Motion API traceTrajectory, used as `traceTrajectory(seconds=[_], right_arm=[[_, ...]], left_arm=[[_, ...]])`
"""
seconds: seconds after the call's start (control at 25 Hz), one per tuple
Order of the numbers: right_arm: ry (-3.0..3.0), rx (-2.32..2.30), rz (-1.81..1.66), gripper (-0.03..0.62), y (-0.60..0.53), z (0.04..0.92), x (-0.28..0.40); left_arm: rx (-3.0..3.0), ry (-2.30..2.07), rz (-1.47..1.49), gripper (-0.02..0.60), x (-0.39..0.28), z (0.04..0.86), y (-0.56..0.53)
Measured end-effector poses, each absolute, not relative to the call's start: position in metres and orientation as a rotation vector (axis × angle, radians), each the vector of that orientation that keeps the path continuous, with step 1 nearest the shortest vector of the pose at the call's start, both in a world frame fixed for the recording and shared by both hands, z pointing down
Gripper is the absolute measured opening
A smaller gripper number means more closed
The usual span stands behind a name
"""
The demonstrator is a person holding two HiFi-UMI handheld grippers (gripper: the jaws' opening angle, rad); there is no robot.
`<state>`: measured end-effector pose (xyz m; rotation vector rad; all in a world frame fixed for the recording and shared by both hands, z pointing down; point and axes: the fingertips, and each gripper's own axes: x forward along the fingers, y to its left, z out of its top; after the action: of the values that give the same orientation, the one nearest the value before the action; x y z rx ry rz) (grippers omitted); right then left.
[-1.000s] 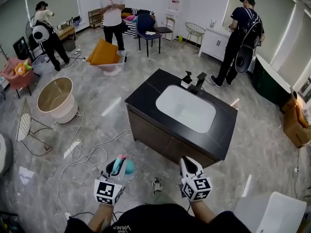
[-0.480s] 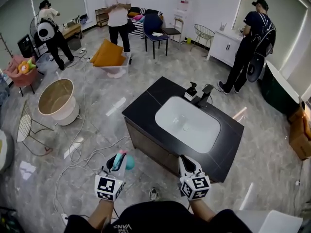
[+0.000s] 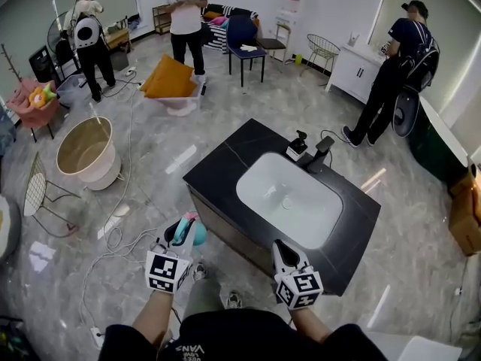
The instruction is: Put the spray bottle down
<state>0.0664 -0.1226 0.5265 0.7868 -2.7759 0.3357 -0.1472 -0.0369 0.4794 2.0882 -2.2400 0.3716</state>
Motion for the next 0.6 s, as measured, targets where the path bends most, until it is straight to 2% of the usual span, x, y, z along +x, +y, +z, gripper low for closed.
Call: traceTrajectory(seconds=[0.6], right_arm=[[-2.689, 1.011, 0.394, 0.012, -0.19, 0.532, 0.02]], left_arm=[[2.306, -2.042, 0.448, 0.069, -0.22, 0.484, -0.179]])
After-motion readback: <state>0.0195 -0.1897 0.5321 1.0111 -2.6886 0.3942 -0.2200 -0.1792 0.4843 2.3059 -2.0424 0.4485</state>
